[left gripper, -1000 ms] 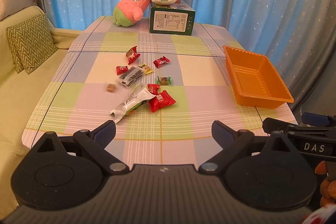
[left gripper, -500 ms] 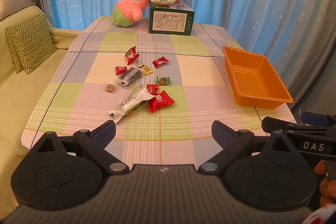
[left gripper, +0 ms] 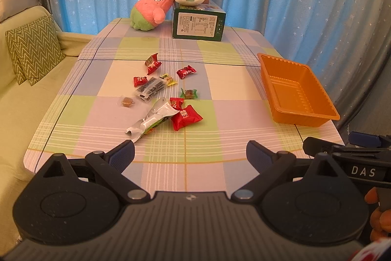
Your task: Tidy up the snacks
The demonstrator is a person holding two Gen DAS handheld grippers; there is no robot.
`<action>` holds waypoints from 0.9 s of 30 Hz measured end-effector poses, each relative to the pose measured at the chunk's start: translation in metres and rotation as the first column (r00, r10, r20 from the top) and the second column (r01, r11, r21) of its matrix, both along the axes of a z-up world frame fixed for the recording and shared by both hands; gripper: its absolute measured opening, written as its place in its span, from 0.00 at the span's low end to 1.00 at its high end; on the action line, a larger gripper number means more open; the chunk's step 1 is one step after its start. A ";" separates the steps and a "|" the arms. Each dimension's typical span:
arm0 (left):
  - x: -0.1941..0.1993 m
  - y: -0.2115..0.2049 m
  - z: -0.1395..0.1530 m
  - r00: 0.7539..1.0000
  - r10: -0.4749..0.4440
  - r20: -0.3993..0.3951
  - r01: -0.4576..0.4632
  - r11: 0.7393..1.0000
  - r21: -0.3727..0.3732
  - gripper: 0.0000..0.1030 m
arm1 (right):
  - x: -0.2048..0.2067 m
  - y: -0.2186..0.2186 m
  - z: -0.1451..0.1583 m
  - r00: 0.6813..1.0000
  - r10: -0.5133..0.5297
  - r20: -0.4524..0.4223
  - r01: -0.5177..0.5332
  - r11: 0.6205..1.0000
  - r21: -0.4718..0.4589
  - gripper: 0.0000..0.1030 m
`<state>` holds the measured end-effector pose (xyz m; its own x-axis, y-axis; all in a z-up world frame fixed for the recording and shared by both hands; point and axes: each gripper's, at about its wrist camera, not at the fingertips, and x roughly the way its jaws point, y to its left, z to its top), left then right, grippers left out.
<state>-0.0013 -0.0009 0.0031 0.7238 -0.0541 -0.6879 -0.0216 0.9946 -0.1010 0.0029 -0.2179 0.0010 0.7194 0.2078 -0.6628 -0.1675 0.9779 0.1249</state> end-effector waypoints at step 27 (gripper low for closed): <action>0.001 0.001 -0.004 1.000 -0.009 -0.010 0.009 1.000 -0.024 0.94 | 0.000 0.000 -0.006 1.000 -0.002 -0.003 0.002 1.000 0.008 1.00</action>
